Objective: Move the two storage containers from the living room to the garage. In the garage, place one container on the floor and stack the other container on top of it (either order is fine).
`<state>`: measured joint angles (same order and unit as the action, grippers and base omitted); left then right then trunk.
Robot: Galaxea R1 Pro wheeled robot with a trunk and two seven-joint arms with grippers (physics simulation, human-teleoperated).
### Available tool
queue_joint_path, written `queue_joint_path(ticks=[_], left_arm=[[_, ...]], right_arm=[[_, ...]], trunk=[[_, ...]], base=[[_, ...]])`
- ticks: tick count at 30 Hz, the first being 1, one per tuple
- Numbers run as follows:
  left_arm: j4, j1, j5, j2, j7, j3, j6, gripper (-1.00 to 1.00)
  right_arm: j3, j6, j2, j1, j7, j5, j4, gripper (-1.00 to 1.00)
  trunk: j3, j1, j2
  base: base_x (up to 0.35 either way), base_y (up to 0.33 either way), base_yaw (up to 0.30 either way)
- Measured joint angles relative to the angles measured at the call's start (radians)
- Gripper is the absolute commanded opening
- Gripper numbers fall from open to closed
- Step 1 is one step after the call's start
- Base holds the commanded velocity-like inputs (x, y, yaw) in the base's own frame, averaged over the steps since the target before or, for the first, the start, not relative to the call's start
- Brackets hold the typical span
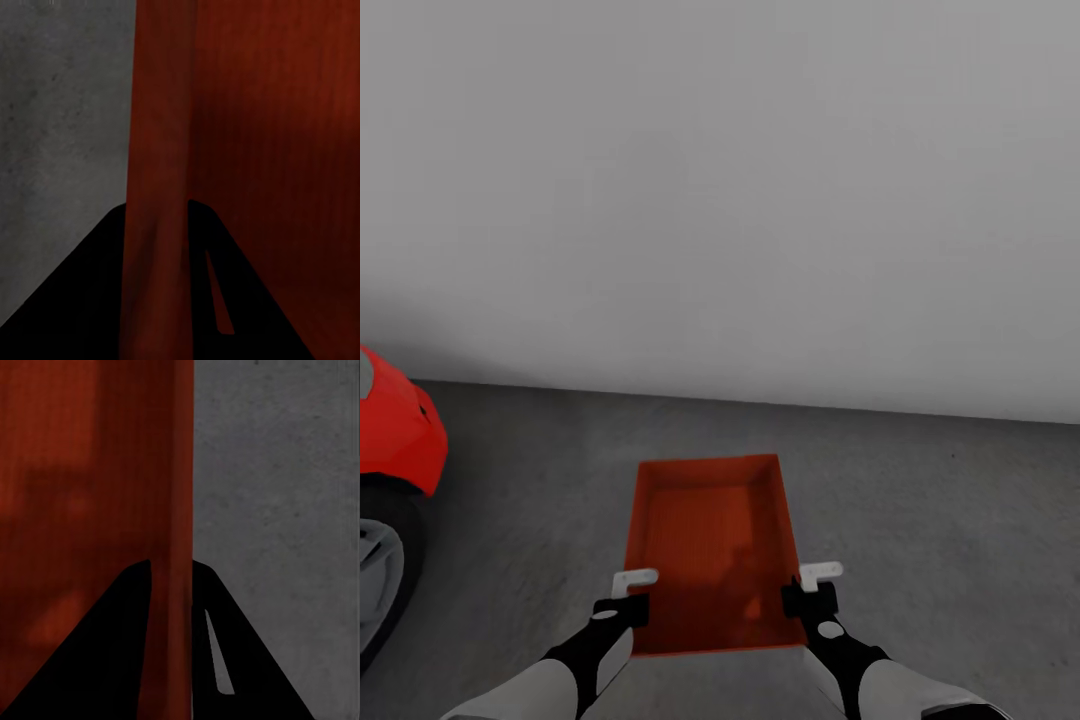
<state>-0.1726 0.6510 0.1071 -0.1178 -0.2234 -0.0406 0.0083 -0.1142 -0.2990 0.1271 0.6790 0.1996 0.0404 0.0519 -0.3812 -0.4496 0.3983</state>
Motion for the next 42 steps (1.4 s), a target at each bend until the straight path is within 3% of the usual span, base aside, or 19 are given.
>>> queue_joint_path(ticks=[8,14,19,42], left_arm=[[0.013,0.000,0.008,-0.002,-0.001,0.000,-0.012,-1.00],[0.029,0.000,0.054,0.002,0.001,-0.028,-0.026,-1.00],[0.024,0.000,0.044,0.003,0.001,-0.025,-0.020,-1.00],[0.012,0.000,0.034,0.005,0.002,-0.024,-0.007,-1.00]], right_arm=[[-0.006,0.001,-0.002,0.000,-0.001,0.003,0.000,-1.00],[-0.020,0.007,0.000,0.000,0.001,-0.002,0.000,-1.00],[-0.019,0.007,0.001,0.000,0.001,-0.004,-0.001,-1.00],[-0.014,0.006,0.003,0.000,0.002,-0.008,-0.001,-1.00]], trunk=[[0.000,0.000,0.000],[0.000,0.000,0.000],[0.000,0.000,0.000],[-0.072,-0.088,0.161]], base=[[0.000,0.000,0.000],[0.000,0.000,0.000],[0.000,0.000,0.000],[0.000,0.000,0.000]])
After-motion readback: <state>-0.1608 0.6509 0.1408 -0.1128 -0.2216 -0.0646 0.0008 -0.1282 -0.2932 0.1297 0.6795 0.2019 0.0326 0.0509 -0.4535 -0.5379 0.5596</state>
